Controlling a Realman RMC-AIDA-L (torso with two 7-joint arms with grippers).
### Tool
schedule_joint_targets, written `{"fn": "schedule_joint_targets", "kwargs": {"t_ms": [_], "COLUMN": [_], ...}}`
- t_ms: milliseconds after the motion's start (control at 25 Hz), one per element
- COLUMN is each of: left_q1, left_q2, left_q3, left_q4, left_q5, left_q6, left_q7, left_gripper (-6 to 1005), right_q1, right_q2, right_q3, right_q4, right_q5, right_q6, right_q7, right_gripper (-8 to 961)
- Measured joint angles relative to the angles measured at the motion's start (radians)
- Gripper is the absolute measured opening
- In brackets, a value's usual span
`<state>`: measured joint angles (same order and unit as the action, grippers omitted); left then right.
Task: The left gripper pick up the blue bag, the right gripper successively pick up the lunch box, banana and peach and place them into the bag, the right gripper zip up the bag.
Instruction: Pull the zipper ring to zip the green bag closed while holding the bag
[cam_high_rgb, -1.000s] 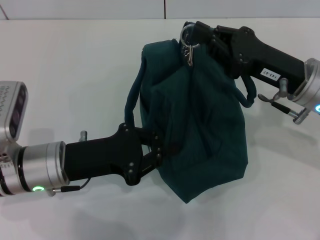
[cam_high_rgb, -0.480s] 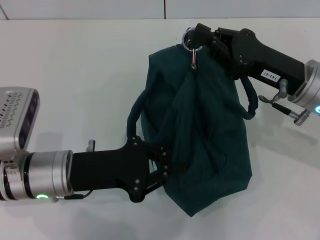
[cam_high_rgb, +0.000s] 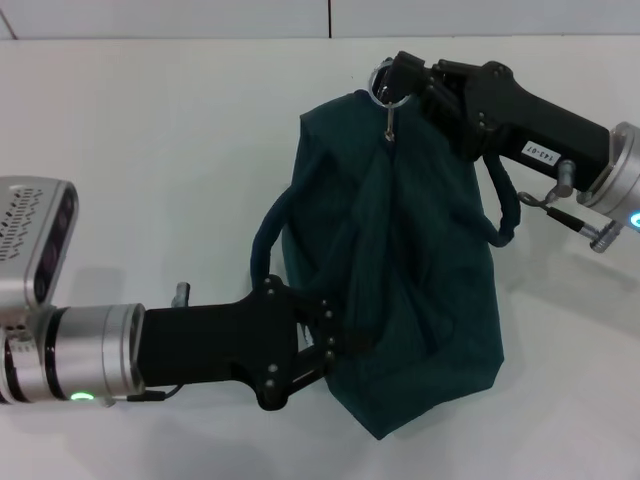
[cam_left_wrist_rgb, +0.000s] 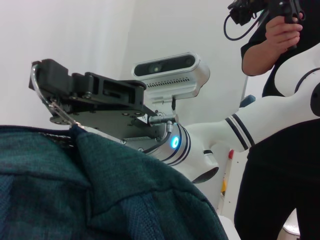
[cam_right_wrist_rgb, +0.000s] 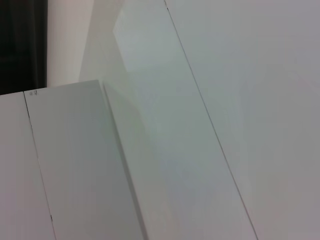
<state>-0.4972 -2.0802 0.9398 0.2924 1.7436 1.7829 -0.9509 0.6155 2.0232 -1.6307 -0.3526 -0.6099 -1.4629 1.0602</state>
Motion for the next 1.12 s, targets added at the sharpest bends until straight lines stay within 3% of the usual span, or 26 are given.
{"fn": "schedule_joint_targets", "kwargs": {"t_ms": [400,1120], "left_q1": [0.045,0.048], "left_q2": [-0.004,-0.006], "left_q3": [-0.121,-0.099], "left_q4": [0.0,0.0], "left_q5": [-0.01,-0.009], "left_q6": [-0.03,-0.01], "left_q7": [0.014,0.047], "left_gripper": [69,72], "right_q1": [-0.056,-0.064], "right_q2": [0.0,0.0], "right_q3": [0.003,0.002], "right_q4": [-0.001,0.002], "right_q5": [0.025,0.068], "right_q6": [-0.068,-0.074], "right_q7": [0.06,0.084], "right_gripper": [6,6]}}
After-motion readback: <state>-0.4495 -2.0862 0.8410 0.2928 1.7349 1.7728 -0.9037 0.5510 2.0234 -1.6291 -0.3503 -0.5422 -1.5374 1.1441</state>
